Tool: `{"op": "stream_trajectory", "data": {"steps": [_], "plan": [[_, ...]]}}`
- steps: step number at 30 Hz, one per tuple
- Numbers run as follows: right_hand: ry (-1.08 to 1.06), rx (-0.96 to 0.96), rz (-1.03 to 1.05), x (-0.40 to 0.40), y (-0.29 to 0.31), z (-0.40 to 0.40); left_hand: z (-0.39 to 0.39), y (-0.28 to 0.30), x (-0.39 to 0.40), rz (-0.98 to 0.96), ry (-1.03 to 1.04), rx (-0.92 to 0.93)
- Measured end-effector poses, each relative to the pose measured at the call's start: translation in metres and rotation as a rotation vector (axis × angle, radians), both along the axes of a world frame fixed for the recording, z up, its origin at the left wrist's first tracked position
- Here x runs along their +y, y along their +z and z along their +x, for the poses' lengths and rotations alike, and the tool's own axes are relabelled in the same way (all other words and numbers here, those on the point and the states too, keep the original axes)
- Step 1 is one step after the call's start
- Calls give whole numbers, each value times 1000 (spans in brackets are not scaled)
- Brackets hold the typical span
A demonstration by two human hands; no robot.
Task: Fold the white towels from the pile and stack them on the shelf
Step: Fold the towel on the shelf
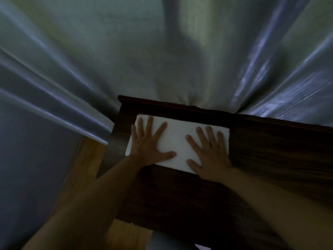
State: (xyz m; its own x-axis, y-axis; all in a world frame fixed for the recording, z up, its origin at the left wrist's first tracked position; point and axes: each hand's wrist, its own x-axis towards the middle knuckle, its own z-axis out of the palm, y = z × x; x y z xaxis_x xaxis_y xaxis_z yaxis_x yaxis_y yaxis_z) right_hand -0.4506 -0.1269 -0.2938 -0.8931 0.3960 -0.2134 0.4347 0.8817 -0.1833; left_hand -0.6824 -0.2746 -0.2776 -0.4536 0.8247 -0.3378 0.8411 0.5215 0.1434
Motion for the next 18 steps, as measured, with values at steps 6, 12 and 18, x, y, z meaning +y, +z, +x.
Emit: {"op": "stream_trajectory", "data": {"steps": [6,12,18], "plan": [[-35,-42,13,0,2,-67,-68,-2,-2,17,44,29],[-33,-22,73,-14,-1,-90,-98,-10,-11,79,42,26],[1,-20,63,-7,-1,-93,-101,-9,-13,80,48,14]]}}
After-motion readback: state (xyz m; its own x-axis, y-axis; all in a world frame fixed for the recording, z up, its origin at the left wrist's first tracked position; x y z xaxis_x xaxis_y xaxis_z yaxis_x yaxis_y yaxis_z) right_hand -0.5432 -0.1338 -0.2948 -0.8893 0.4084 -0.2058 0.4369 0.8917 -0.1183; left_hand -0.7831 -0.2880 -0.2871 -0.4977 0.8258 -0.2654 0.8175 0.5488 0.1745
